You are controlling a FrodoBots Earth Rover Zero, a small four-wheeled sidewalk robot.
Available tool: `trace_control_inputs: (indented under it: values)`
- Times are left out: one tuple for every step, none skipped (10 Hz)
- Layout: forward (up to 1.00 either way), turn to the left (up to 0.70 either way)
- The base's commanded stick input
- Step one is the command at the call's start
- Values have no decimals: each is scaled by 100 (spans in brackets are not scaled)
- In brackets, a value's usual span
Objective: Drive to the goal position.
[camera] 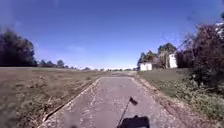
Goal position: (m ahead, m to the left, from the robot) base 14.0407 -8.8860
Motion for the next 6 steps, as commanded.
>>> trace_control_inputs:
  values:
    - [100,-33]
    - [100,-38]
    - [100,-30]
    - [100,-11]
    - [100,0]
    - [100,0]
